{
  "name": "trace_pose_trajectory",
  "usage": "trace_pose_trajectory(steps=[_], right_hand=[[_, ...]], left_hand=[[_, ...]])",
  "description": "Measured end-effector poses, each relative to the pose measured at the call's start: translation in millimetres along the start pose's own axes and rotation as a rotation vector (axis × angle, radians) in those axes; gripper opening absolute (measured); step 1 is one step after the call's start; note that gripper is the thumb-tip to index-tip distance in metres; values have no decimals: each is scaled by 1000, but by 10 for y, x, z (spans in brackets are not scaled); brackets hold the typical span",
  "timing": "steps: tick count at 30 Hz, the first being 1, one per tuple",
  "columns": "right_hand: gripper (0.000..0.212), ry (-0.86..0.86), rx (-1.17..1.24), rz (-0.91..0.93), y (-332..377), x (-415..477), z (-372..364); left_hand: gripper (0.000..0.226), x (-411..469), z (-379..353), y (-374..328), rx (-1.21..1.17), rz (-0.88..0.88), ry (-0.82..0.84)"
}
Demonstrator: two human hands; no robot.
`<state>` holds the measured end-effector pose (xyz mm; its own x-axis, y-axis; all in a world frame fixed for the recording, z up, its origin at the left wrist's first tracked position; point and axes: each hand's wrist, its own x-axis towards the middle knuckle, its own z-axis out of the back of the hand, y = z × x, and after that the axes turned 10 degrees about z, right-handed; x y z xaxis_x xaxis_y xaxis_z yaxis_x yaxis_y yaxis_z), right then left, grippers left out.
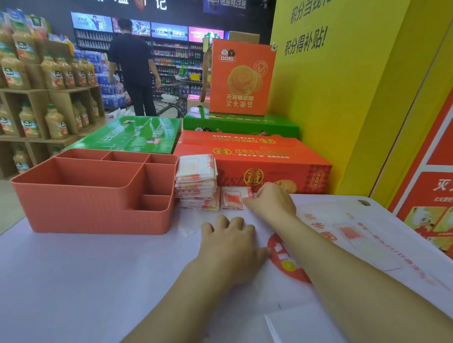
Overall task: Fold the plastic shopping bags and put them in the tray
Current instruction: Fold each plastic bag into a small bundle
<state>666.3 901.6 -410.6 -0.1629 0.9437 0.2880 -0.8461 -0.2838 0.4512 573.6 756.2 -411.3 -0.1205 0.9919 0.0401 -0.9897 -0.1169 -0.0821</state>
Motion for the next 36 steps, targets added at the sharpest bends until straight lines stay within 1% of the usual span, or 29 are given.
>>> trace_pose_trajectory(steps=[3, 6, 8, 11, 13, 16, 18, 21, 25, 28, 31, 33, 35, 36], right_hand=[[42, -30, -15, 36, 16, -67, 51], [32, -45, 47, 84, 19, -149, 179], [28, -33, 48, 131, -17, -253, 308], [21, -27, -23, 228, -143, -510, 521], [22, 4, -94, 274, -256, -735, 658], [17, 59, -224, 311, -464, -1095, 850], [14, 81, -268, 320, -621, -1305, 944], [21, 80, -287, 314, -809, -1540, 1051], [30, 73, -240, 290, -983, -1799, 1142], [35, 99, -206, 267, -1048, -1913, 1126], [38, 92, -218, 255, -1034, -1910, 1105], [39, 96, -225, 234, -1023, -1901, 1103], [40, 104, -223, 215, -1024, -1901, 1110], [41, 107, -220, 209, -1022, -1902, 1111]], left_hand=[[60, 8, 2, 3, -1, -6, 2], [60, 19, 1, 8, -5, -13, 4], [61, 35, -6, 11, -3, -15, 3], [62, 52, -11, 22, -5, -21, 13], [61, 52, -6, 30, -11, -27, 17], [59, 44, 16, 37, -21, -29, 29], [57, 43, 24, 43, -23, -28, 36], [54, 34, 46, 46, -28, -27, 37], [62, -16, 92, 29, -24, -20, 27], [61, -130, 175, -7, -31, -36, 20], [54, -385, 291, -99, -53, -150, -34], [47, -644, 340, -190, -180, -272, -61], [48, -906, 317, -273, -253, -357, 7], [52, -1009, 277, -307, -217, -388, 30]])
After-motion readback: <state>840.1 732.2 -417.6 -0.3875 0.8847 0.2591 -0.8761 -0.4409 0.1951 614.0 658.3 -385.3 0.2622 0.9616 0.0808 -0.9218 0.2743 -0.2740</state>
